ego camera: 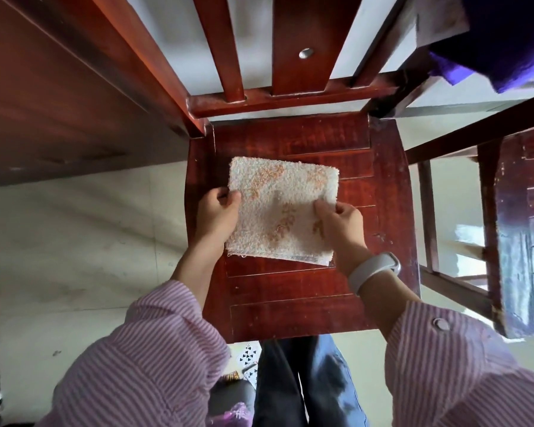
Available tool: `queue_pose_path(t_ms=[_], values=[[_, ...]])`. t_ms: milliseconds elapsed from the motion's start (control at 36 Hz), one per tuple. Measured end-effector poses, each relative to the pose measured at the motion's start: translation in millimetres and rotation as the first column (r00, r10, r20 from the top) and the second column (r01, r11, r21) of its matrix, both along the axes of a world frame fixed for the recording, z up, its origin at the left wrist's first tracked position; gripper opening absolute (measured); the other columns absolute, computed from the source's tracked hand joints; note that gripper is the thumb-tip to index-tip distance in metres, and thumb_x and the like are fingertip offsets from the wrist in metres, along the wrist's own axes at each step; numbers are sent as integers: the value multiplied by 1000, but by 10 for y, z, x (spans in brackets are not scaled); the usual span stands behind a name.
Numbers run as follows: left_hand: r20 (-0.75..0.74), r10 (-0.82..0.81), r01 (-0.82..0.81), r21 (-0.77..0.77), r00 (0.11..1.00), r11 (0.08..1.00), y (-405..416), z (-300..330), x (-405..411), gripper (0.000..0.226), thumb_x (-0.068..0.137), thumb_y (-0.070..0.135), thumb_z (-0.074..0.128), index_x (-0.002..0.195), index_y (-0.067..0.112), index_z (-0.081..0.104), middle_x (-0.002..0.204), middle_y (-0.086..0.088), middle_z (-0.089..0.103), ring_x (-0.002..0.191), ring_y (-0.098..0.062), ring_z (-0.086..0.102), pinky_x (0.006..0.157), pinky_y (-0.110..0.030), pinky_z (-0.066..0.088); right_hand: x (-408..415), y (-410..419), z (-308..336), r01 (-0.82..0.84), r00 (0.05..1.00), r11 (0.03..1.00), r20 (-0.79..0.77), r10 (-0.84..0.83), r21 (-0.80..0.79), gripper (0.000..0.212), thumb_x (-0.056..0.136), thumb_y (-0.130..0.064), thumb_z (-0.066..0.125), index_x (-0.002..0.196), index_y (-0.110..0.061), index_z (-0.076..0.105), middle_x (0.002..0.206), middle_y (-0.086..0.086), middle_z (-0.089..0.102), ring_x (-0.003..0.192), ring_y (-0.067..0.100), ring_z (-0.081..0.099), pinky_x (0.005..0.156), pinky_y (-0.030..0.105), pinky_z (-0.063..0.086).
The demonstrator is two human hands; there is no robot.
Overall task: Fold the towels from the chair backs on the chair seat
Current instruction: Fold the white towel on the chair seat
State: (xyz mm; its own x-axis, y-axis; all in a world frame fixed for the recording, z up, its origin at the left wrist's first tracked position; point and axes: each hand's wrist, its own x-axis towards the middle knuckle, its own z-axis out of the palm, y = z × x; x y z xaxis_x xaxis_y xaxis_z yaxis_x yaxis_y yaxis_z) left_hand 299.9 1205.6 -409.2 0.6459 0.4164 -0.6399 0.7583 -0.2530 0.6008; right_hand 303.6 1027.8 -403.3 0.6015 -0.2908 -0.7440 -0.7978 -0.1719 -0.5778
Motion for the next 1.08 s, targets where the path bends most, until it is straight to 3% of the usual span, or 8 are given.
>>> queue_pose_path(t_ms=[111, 250, 389, 583, 778, 889, 972, 1083], values=[[-10, -54, 52, -104, 999, 993, -52, 137, 5, 26, 92, 19, 50, 67, 14, 47, 58, 2, 38, 39, 0, 37, 37, -8, 25, -33, -52, 56, 32, 999, 999, 42, -32, -8, 39, 86, -25, 61, 116, -4, 48, 99, 8, 57, 84, 21, 57, 66, 32, 50], [38, -78, 85, -252, 996, 964, -172, 421, -118, 10, 92, 23, 48, 98, 18, 53, 82, 5, 50, 68, -4, 43, 59, -17, 34, -213, -177, 323, 37, 992, 999, 121, -36, -7, 27, 86, -21, 58, 109, -14, 45, 105, 6, 52, 102, 26, 56, 90, 43, 49], [175, -35, 96, -353, 984, 931, -344, 939, -397, 23, 92, 18, 51, 113, 27, 50, 102, 14, 62, 89, 1, 59, 71, -11, 46, -446, -406, 836, 98, 981, 988, 156, -116, 119, 29, 91, -11, 49, 116, -23, 46, 99, -1, 56, 87, 14, 57, 75, 30, 52], [317, -204, 252, -119, 926, 961, -772, 1715, -811, 46, 95, 19, 45, 140, 22, 33, 136, 12, 42, 125, 0, 40, 103, -15, 33, -924, -860, 1715, 45, 959, 999, 280, -44, 3, 22, 96, -21, 43, 113, -14, 55, 89, 0, 59, 69, 3, 51, 53, 4, 42], [470, -427, 423, 122, 772, 898, -1501, 2364, -981, 43, 95, 4, 41, 138, 7, 37, 117, 8, 42, 100, 25, 29, 82, 10, 23, -1372, -1429, 2394, 208, 906, 978, 377, -191, -5, 35, 94, -11, 45, 128, -20, 42, 89, -15, 50, 73, 2, 52, 60, 11, 47], [498, -542, 501, 228, 677, 835, -2049, 2636, -1035, 44, 94, 3, 43, 137, 7, 38, 129, -14, 52, 110, 7, 40, 89, 8, 20, -1674, -1923, 2653, 228, 872, 971, 458, -172, -69, 41, 94, -7, 43, 132, -21, 40, 105, -7, 56, 67, -3, 55, 60, 12, 48], [497, -616, 580, 249, 611, 776, -2558, 2853, -1097, 44, 94, 4, 44, 137, 11, 40, 133, -9, 50, 112, -1, 40, 89, 9, 19, -1928, -2412, 2815, 281, 846, 953, 497, -192, -112, 36, 94, -7, 44, 126, -22, 46, 100, -12, 57, 53, -1, 53, 50, 13, 45], [485, -679, 680, 210, 552, 703, -3357, 3078, -1249, 40, 94, 8, 45, 133, 13, 46, 135, -5, 50, 116, -2, 41, 82, 10, 25, -2279, -3183, 3014, 395, 802, 909, 532, -270, -133, 28, 92, -12, 48, 115, -29, 50, 96, -15, 55, 66, 0, 55, 64, 23, 50]])
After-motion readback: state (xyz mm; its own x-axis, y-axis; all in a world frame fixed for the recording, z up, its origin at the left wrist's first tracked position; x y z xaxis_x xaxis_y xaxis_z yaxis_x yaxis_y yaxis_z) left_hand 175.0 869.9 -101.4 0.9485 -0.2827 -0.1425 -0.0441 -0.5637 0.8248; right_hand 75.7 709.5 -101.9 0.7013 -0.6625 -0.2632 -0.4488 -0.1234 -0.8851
